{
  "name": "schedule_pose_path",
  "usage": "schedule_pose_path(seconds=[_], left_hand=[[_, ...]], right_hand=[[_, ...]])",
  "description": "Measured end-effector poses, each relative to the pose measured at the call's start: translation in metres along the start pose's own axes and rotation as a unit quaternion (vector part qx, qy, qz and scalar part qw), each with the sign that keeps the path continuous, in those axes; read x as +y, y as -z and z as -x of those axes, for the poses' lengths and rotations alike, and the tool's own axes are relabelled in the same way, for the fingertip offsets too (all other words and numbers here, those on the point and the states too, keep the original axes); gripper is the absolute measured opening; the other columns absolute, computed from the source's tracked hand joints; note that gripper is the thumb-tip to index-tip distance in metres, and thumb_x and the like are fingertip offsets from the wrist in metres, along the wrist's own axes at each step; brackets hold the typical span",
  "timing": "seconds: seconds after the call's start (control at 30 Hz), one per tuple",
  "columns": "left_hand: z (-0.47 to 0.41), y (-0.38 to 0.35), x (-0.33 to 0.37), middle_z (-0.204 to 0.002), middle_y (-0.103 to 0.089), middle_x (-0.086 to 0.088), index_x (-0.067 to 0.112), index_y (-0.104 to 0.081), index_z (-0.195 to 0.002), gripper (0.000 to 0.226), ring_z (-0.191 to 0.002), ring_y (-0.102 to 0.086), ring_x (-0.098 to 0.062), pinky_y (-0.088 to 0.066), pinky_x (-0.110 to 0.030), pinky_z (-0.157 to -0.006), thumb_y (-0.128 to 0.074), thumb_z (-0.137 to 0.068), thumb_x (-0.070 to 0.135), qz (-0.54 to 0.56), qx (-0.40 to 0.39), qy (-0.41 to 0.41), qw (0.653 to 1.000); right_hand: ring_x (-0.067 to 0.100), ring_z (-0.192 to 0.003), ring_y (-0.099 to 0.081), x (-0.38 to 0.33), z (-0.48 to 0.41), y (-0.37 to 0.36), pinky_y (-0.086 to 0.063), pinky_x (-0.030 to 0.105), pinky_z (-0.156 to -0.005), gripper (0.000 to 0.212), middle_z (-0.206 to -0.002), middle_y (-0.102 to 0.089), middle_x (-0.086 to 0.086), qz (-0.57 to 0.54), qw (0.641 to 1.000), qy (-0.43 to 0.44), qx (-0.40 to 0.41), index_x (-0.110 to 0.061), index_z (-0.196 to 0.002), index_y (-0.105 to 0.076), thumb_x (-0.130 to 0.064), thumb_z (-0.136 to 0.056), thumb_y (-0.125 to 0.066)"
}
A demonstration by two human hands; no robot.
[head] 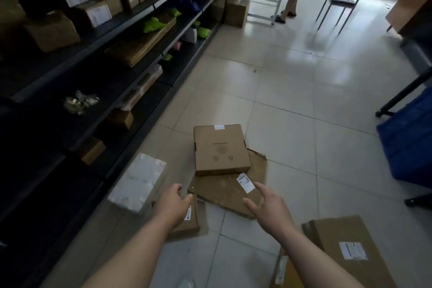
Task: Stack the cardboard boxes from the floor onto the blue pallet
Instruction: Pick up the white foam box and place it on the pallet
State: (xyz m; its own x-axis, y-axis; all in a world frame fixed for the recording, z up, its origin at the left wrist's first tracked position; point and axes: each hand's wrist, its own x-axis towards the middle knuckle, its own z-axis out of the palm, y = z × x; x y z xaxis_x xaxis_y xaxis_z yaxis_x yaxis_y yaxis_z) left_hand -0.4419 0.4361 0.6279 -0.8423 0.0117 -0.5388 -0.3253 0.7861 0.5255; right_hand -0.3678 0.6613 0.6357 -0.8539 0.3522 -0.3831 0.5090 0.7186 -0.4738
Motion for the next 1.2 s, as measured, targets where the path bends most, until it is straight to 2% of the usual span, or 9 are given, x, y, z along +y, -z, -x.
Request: schedule_pose_path(seconds=[0.07,0.17,0.37,0.47,0.6,0.7,0.87,1.03,1.2], left_hand=[[-0.027,-0.002,0.014,-0.137,-0.053,-0.007,0.014,-0.042,-0.141,0.053,-0.105,-0.059,-0.015,-0.049,-0.03,-0.086,-0.055,-0.093,0.034,-0.005,-0.011,-0.005,1.0],[-0.068,-0.01,0.03,-0.137,-0.052,-0.006,0.014,-0.039,-0.142,0.053,-0.084,-0.055,-0.003,-0.043,-0.019,-0.067,-0.053,-0.095,0.032,-0.006,-0.02,-0.007,1.0],[-0.139,-0.044,0.042,-0.137,-0.052,-0.007,0.015,-0.04,-0.142,0.053,-0.114,-0.055,-0.021,-0.048,-0.033,-0.091,-0.053,-0.094,0.034,-0.014,-0.036,0.027,0.999],[-0.171,-0.064,0.039,-0.136,-0.053,-0.007,0.016,-0.041,-0.141,0.053,-0.117,-0.055,-0.023,-0.048,-0.036,-0.096,-0.053,-0.094,0.035,-0.008,-0.031,0.054,0.998],[-0.211,-0.088,0.017,-0.132,-0.055,-0.01,0.012,-0.043,-0.14,0.053,-0.114,-0.056,-0.025,-0.048,-0.037,-0.094,-0.056,-0.093,0.033,0.031,-0.022,0.103,0.994],[-0.234,-0.102,-0.012,-0.13,-0.058,-0.011,0.011,-0.046,-0.137,0.05,-0.112,-0.058,-0.025,-0.047,-0.033,-0.09,-0.057,-0.093,0.031,0.049,0.0,0.138,0.989],[-0.269,-0.113,-0.072,-0.129,-0.059,-0.016,0.003,-0.053,-0.13,0.045,-0.118,-0.056,-0.03,-0.042,-0.032,-0.094,-0.06,-0.092,0.025,0.075,0.059,0.191,0.977],[-0.301,-0.107,-0.141,-0.127,-0.06,-0.015,0.005,-0.052,-0.131,0.046,-0.115,-0.056,-0.03,-0.041,-0.03,-0.087,-0.059,-0.091,0.028,0.137,0.111,0.257,0.95],[-0.337,-0.092,-0.209,-0.137,-0.055,-0.012,0.007,-0.046,-0.137,0.055,-0.124,-0.052,-0.03,-0.041,-0.033,-0.101,-0.058,-0.09,0.032,0.178,0.144,0.303,0.925]], right_hand=[[0.017,-0.131,-0.044,0.0,-0.027,0.0,-0.04,0.035,-0.106,0.063,-0.141,-0.05,-0.002,-0.004,1.0,-0.014,0.001,-0.026,-0.144,-0.041,-0.049,-0.089,-0.059],[0.018,-0.13,-0.045,0.008,-0.066,-0.003,-0.039,0.035,-0.107,0.063,-0.141,-0.05,-0.001,-0.01,0.999,-0.038,-0.002,-0.027,-0.143,-0.042,-0.051,-0.088,-0.059],[0.02,-0.13,-0.046,0.036,-0.143,-0.017,-0.039,0.034,-0.107,0.064,-0.142,-0.05,0.0,-0.021,0.997,-0.076,-0.019,-0.026,-0.143,-0.043,-0.05,-0.087,-0.061],[0.02,-0.129,-0.047,0.05,-0.182,-0.033,-0.04,0.034,-0.106,0.064,-0.142,-0.051,0.0,-0.021,0.996,-0.077,-0.039,-0.026,-0.142,-0.043,-0.05,-0.086,-0.062],[0.019,-0.13,-0.047,0.062,-0.233,-0.063,-0.04,0.033,-0.104,0.063,-0.142,-0.05,0.0,-0.017,0.995,-0.064,-0.071,-0.025,-0.143,-0.044,-0.047,-0.087,-0.063],[0.019,-0.132,-0.045,0.062,-0.27,-0.093,-0.039,0.034,-0.105,0.064,-0.144,-0.049,0.001,-0.012,0.994,-0.045,-0.1,-0.022,-0.143,-0.043,-0.046,-0.087,-0.063],[0.02,-0.128,-0.048,0.047,-0.317,-0.162,-0.04,0.032,-0.105,0.066,-0.141,-0.051,0.003,0.029,0.988,0.01,-0.153,-0.021,-0.145,-0.039,-0.047,-0.088,-0.06],[0.022,-0.129,-0.048,0.004,-0.347,-0.24,-0.04,0.039,-0.107,0.068,-0.142,-0.05,0.004,0.058,0.975,0.061,-0.205,-0.021,-0.147,-0.036,-0.05,-0.089,-0.057],[0.025,-0.13,-0.046,-0.055,-0.378,-0.313,-0.042,0.04,-0.105,0.062,-0.14,-0.052,0.005,0.079,0.969,0.103,-0.211,-0.023,-0.143,-0.042,-0.047,-0.088,-0.058]])
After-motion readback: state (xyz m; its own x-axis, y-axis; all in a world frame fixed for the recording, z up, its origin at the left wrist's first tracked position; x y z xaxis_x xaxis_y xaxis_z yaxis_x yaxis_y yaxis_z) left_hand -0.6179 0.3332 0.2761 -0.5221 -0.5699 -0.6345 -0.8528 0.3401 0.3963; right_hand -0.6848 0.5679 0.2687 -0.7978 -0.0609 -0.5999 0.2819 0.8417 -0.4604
